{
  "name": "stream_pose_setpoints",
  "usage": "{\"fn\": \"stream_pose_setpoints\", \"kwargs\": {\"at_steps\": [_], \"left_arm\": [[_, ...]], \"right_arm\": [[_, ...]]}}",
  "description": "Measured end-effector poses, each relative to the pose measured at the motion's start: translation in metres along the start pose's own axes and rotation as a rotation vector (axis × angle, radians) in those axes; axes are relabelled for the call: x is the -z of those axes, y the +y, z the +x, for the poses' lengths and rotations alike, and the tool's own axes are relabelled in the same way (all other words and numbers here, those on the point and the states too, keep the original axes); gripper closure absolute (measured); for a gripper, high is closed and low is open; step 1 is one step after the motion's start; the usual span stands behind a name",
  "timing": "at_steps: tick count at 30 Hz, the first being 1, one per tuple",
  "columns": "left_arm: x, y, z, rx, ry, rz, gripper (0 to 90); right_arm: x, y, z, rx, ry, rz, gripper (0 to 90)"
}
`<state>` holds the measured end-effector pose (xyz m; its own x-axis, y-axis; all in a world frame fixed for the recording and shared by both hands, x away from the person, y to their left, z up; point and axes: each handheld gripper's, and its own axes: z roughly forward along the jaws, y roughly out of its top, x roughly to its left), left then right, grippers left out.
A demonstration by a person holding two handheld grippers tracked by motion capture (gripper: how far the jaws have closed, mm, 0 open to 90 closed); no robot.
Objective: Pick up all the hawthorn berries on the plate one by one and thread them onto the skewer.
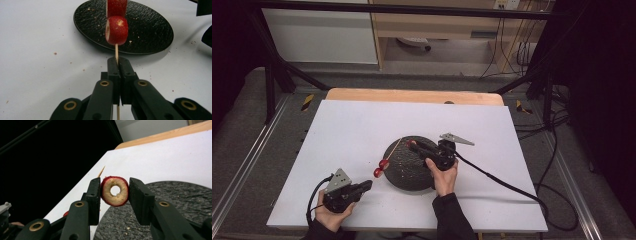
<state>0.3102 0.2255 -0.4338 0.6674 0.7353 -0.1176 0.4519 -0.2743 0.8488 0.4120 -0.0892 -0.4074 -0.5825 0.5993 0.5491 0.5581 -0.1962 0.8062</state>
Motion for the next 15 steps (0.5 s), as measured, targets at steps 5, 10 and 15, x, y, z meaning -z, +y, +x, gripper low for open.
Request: {"fn": "stream_pose_setpoints", "kwargs": {"at_steps": [5,10,15], "left_arm": [[-0.002,0.000,-0.002,-0.002,-0.003,-0.003,88.2],[-0.003,0.001,-0.004,0.003,-0.006,-0.008,88.2],[-0.004,0.001,-0.005,0.006,-0.008,-0.014,88.2]], "right_arm": [[0.000,0.004,-0.001,-0.016,0.006,-0.027,63.2],[0.002,0.008,-0.001,-0.029,0.003,-0.065,63.3],[0.002,0.014,-0.001,-0.047,0.008,-0.106,63.2]]}}
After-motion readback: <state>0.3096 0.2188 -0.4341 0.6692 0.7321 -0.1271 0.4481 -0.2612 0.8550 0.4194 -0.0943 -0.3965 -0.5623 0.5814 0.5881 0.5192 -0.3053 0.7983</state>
